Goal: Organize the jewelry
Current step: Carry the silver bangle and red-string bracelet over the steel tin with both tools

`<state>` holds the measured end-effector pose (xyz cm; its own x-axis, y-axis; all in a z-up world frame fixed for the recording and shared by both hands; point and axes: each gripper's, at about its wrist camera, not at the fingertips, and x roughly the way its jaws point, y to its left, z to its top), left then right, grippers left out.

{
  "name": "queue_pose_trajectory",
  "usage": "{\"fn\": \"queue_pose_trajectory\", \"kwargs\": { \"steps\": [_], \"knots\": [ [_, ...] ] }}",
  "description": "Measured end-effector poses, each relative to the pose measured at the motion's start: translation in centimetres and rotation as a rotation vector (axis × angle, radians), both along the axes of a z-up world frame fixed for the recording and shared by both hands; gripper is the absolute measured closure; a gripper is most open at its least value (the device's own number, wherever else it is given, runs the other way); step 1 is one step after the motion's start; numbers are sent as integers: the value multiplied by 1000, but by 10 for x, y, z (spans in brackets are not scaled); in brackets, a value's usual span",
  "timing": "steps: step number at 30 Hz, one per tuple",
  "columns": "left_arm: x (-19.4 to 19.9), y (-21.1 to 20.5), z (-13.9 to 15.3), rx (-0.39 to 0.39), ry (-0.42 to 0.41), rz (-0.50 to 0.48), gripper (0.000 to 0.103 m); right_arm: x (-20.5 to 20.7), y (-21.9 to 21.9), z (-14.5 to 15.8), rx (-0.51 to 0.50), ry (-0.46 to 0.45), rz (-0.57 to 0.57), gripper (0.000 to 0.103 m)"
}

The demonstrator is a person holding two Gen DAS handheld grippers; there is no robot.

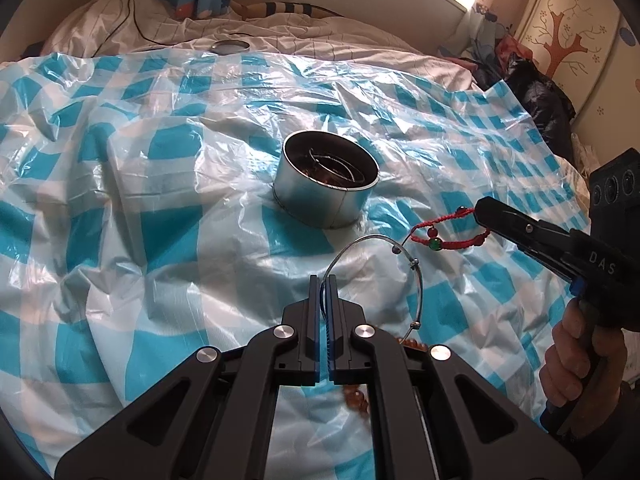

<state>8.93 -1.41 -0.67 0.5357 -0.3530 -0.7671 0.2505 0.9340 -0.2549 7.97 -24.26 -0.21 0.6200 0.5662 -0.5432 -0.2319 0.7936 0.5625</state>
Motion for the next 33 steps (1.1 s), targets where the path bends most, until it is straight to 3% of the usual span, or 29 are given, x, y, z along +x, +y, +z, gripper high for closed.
{"fn": "queue_pose_trajectory", "kwargs": {
  "steps": [13, 22, 33],
  "knots": [
    [26, -9, -1, 26, -23, 34, 101, 16, -2, -1, -24, -30, -10, 97],
    [52, -3, 7, 52, -54, 79, 101, 46, -4, 12, -3, -104, 8, 97],
    [72, -16, 9, 74, -68, 68, 101, 66, -12, 15, 22, -123, 0, 97]
  ]
}}
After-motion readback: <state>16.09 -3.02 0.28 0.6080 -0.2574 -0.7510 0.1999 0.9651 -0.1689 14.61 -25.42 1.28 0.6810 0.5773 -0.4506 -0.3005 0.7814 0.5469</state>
